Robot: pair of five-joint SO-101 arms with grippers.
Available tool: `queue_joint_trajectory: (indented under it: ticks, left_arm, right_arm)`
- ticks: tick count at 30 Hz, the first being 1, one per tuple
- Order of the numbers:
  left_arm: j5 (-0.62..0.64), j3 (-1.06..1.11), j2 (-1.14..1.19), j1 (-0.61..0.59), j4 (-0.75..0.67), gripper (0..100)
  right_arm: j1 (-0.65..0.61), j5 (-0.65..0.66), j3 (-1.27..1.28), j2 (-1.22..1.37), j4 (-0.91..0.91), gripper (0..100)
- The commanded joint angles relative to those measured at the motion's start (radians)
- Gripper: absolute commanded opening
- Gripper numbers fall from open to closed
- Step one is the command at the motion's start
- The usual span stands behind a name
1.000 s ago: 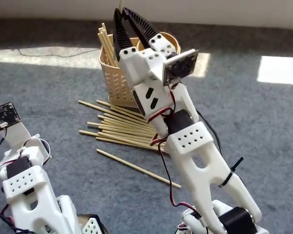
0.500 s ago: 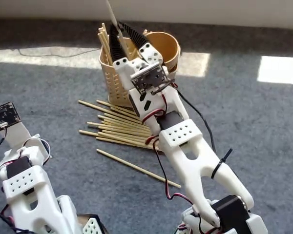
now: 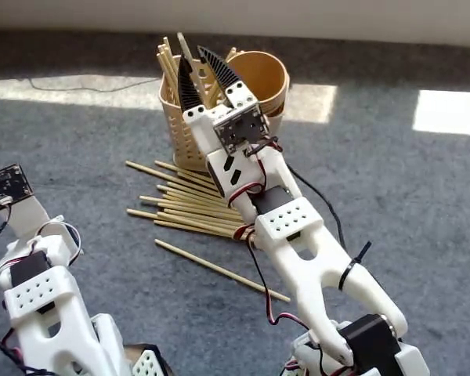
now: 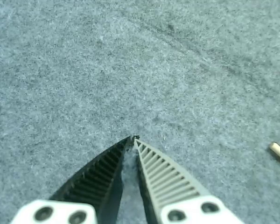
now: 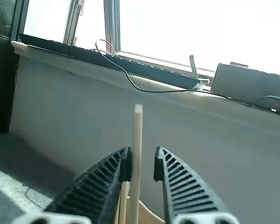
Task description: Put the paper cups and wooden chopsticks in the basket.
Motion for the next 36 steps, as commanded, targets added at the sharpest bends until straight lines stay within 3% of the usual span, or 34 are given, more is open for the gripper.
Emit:
queue_joint_trajectory:
  ticks: [1,10,17,22,36]
  left_arm:
    - [-0.012,-0.004,-0.019,-0.008,-0.018,0]
    - [-0.052,-0.001,-0.012,-0.008,-0.041,0]
    - [-0.052,-0.001,-0.012,-0.008,-0.043,0]
    - [-0.052,-0.001,-0.012,-0.007,-0.043,0]
    - [-0.052,-0.001,-0.012,-0.007,-0.044,0]
  right_arm:
    - [-0.007,-0.074,-0.013,-0.018,0.096,10.9]
    - [-0.013,-0.080,-0.005,-0.166,0.119,10.9]
    - [-0.013,-0.081,-0.013,-0.341,0.481,10.9]
    - [-0.054,-0.081,0.012,-0.441,0.631,10.9]
    - [-0.079,-0.081,0.251,-0.619,0.875,10.9]
